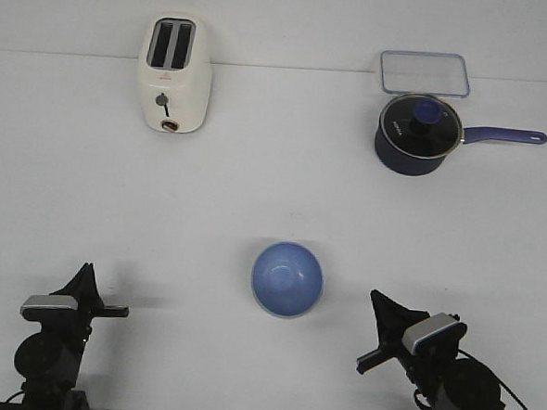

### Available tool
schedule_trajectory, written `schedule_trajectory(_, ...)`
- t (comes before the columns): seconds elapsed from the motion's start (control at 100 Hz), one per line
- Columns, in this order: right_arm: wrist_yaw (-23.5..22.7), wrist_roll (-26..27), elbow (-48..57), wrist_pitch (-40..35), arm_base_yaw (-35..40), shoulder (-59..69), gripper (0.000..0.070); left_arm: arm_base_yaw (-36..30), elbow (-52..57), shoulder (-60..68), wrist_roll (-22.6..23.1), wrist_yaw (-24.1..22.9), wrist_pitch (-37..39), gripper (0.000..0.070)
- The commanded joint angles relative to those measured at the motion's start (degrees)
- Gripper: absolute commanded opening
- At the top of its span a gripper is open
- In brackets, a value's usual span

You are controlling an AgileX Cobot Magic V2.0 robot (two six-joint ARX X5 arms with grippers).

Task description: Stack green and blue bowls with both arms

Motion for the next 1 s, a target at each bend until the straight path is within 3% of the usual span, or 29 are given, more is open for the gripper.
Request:
schedule_trajectory(0.0, 0.02, 0.61, 0.35, 0.74, 0.48, 0.13, 0.0009, -0.02, -1.18, -0.11, 0.52, 0.15, 0.66, 0.0015)
schedule_trajectory(0.72, 0.22, 0.46, 0.35, 0.59, -0.15, 0.0, 0.0009, 0.0, -1.16, -0.11, 0.52, 0.15, 0.59, 0.0015)
schedule_trajectory(0.83, -0.35, -5.03, 0.0, 0.74, -6.49, -0.33, 0.0009, 0.0, -1.16, -0.11, 0.52, 0.15, 0.59, 0.0015)
schedule_trajectory(0.99, -5.42, -10.62, -5.84, 5.68, -24.3, -3.43, 0.0009, 0.0, -1.16, -0.11, 0.52, 0.15, 0.57, 0.0015)
